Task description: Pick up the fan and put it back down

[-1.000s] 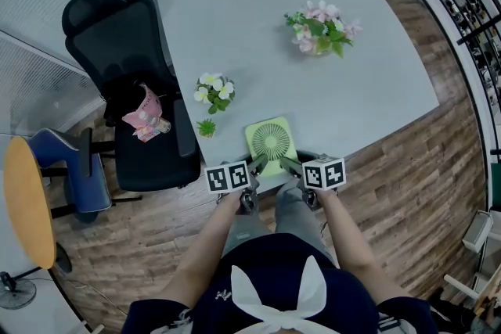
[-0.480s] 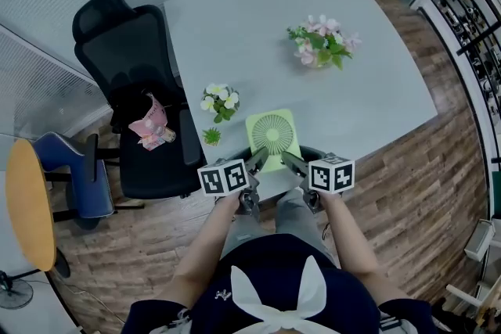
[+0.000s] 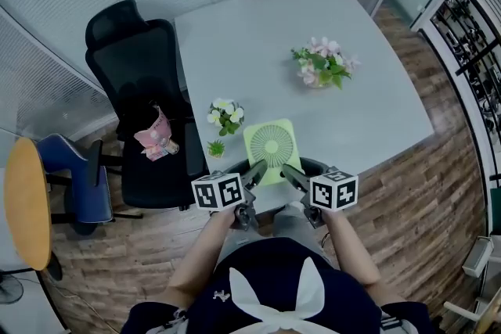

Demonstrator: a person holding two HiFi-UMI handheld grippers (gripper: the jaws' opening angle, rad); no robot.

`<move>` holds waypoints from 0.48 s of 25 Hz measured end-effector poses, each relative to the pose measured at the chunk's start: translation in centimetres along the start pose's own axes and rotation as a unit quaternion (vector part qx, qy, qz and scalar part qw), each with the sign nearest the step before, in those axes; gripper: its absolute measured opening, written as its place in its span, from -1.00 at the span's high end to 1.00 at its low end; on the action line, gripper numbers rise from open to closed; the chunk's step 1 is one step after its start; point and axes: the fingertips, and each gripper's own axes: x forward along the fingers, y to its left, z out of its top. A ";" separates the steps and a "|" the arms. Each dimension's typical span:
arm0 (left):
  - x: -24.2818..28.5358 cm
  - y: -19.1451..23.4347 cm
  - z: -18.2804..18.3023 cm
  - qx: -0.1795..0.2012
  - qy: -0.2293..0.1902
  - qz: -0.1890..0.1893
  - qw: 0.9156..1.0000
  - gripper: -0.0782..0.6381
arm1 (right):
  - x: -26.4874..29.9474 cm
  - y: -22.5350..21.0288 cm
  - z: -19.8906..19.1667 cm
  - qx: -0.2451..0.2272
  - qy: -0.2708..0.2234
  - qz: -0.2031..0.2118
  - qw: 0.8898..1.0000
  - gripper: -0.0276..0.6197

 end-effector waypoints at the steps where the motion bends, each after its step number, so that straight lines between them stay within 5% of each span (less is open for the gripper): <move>1: -0.4 -0.2 0.0 0.001 0.000 0.002 1.000 0.25 | -0.3 0.3 0.0 0.002 -0.001 0.002 1.000 0.30; 12: -4.9 -1.4 -0.6 -0.012 -0.026 0.019 0.999 0.28 | -1.7 4.0 -1.2 0.016 -0.004 0.035 0.999 0.30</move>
